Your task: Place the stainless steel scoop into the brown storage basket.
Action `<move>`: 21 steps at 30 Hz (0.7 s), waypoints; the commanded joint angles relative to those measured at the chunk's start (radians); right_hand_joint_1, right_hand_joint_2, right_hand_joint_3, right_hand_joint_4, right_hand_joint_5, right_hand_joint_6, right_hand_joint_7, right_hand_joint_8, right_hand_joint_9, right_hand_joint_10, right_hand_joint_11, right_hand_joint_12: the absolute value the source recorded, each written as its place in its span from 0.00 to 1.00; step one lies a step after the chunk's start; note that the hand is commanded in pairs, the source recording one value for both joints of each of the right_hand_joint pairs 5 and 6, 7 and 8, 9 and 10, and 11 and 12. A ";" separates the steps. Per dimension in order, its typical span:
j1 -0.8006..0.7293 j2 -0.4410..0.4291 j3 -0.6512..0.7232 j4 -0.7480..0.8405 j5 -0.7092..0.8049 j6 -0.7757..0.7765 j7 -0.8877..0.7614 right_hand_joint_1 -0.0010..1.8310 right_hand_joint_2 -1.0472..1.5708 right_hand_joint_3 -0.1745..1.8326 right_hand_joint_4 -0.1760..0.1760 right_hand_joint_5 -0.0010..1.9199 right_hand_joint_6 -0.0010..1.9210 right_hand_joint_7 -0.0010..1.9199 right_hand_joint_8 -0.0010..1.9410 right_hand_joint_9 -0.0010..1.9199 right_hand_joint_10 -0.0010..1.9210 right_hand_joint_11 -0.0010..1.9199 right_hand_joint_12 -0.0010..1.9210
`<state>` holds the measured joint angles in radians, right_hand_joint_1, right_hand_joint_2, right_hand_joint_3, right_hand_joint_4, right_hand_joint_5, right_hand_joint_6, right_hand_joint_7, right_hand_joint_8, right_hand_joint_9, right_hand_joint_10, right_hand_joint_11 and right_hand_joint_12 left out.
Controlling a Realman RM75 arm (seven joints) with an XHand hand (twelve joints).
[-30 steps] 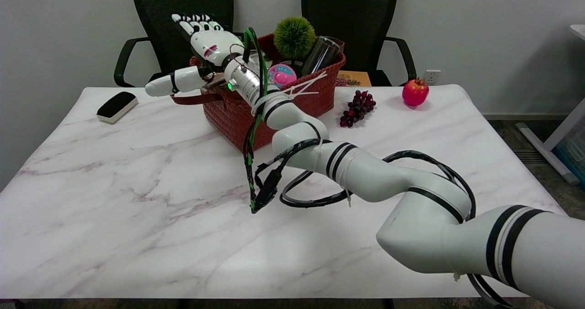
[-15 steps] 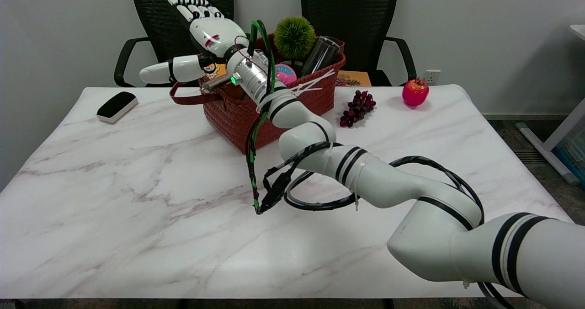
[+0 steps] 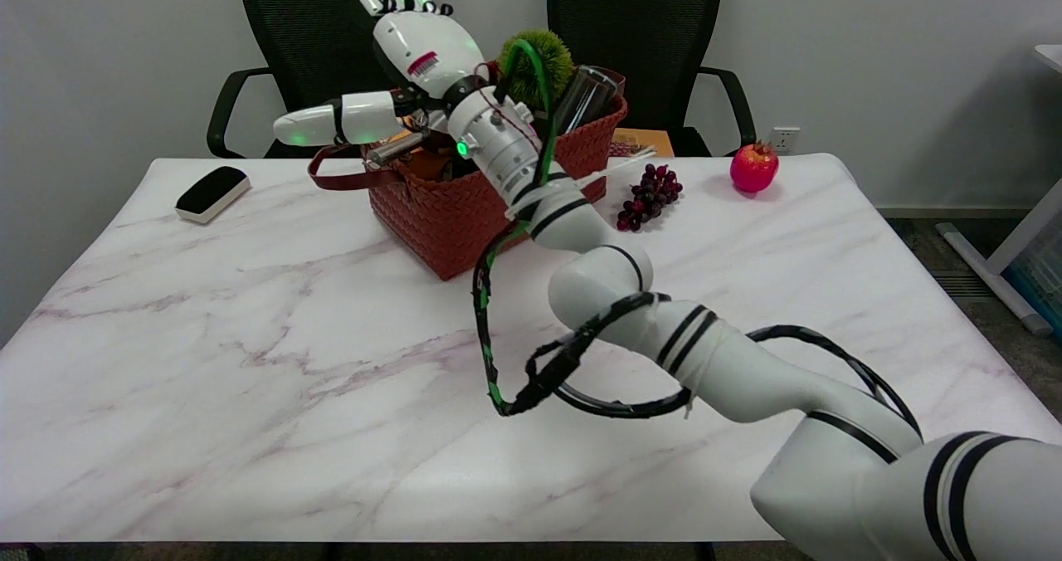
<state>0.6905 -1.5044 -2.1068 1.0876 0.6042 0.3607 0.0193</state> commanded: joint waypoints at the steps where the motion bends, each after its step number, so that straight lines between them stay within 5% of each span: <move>1: -0.309 0.109 0.122 0.394 0.017 0.099 -0.009 0.17 0.59 0.00 0.50 0.00 0.00 0.00 0.00 0.00 0.00 0.00 0.00; 10: -0.475 0.164 0.202 0.521 0.339 0.246 -0.001 0.19 0.60 0.00 0.50 0.00 0.00 0.00 0.00 0.00 0.00 0.00 0.00; 21: -0.552 0.335 0.124 0.625 0.666 0.454 0.009 0.20 0.64 0.00 0.50 0.00 0.00 0.00 0.00 0.00 0.00 0.00 0.00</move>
<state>0.3403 -1.3648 -1.9772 1.4874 0.8652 0.5527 0.0169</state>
